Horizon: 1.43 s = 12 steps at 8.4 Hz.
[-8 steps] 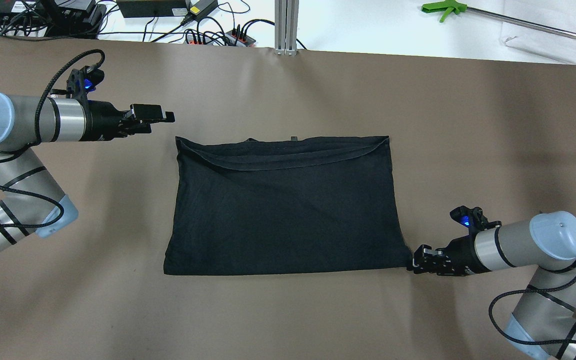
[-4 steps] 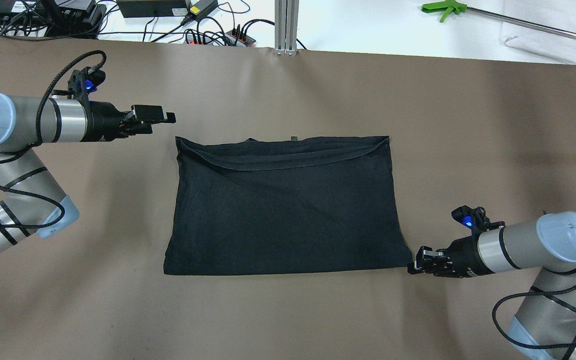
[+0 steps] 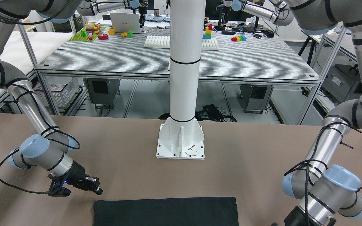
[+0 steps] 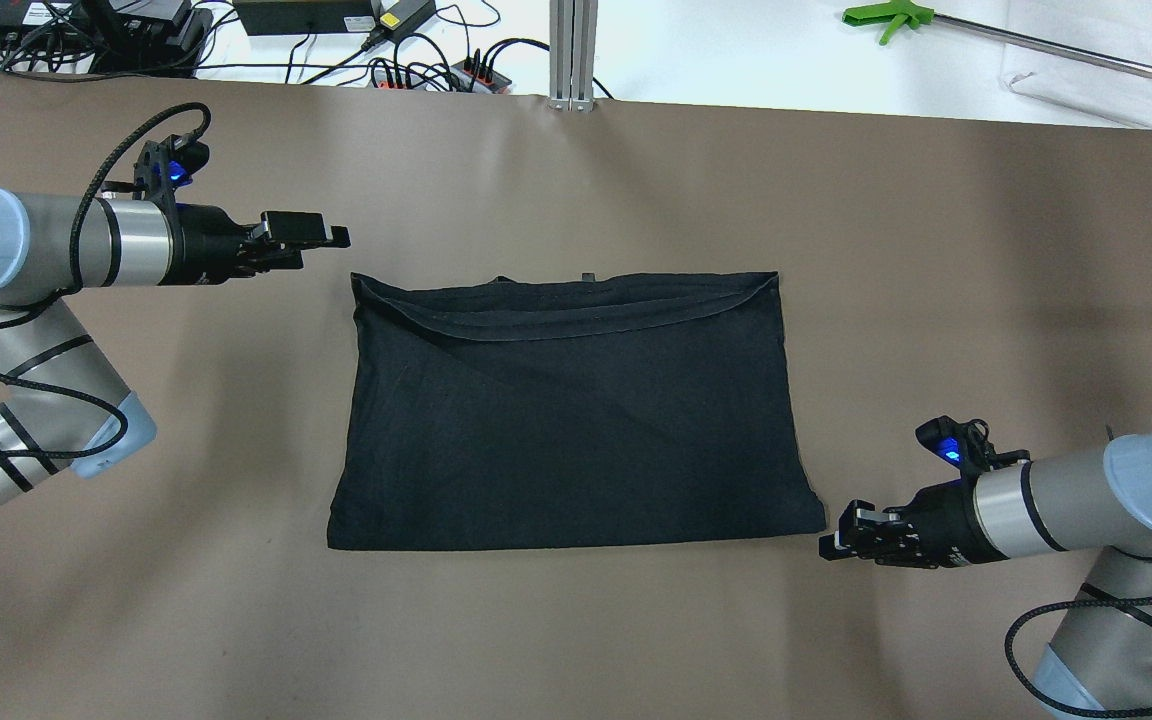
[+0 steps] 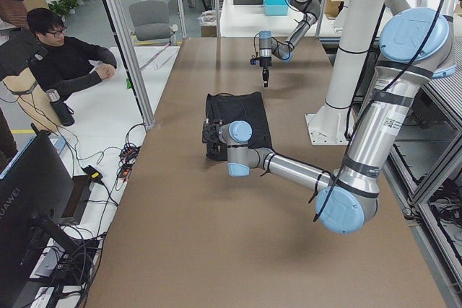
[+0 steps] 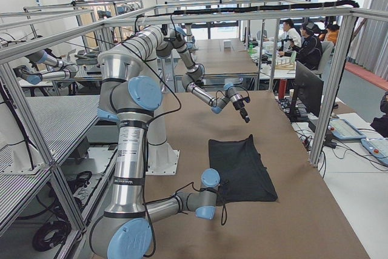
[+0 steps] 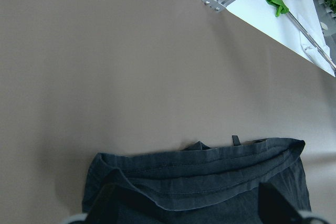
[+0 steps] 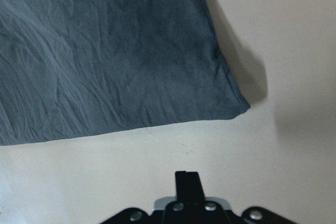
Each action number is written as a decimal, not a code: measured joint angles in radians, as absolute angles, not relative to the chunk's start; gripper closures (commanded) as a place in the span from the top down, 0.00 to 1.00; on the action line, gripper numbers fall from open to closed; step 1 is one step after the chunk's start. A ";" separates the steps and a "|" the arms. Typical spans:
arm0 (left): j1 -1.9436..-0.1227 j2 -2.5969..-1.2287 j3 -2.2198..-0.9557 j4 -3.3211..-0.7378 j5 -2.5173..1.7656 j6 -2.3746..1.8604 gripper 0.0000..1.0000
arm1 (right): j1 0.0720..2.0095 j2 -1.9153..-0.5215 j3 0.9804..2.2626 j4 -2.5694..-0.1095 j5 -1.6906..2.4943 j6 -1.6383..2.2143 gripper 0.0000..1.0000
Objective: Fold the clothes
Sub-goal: 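Grasp the near corner of the folded shirt with the right gripper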
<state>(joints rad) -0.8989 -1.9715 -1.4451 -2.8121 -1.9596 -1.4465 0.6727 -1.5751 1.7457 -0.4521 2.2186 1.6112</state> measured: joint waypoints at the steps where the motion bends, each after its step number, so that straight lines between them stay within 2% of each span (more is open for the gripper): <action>1: -0.899 -1.970 -1.446 -2.813 -1.959 -1.447 0.94 | 0.679 -1.578 1.729 -0.457 2.219 1.607 0.89; 4: -0.899 -1.966 -1.447 -2.818 -1.959 -1.447 0.94 | 0.691 -1.535 1.636 -0.461 2.182 1.596 0.90; 5: -0.899 -1.965 -1.447 -2.819 -1.960 -1.447 0.94 | 0.691 -1.503 1.600 -0.462 2.167 1.596 0.77; 7: -0.899 -1.965 -1.446 -2.819 -1.960 -1.447 0.94 | 0.687 -1.452 1.551 -0.464 2.138 1.595 0.23; 8: -0.899 -1.965 -1.445 -2.819 -1.960 -1.447 0.94 | 0.686 -1.441 1.543 -0.465 2.133 1.595 0.07; 9: -0.899 -1.965 -1.445 -2.819 -1.960 -1.447 0.94 | 0.686 -1.436 1.543 -0.466 2.132 1.596 0.00; 12: -0.900 -1.963 -1.446 -2.820 -1.960 -1.447 0.94 | 0.682 -1.438 1.567 -0.465 2.132 1.597 0.00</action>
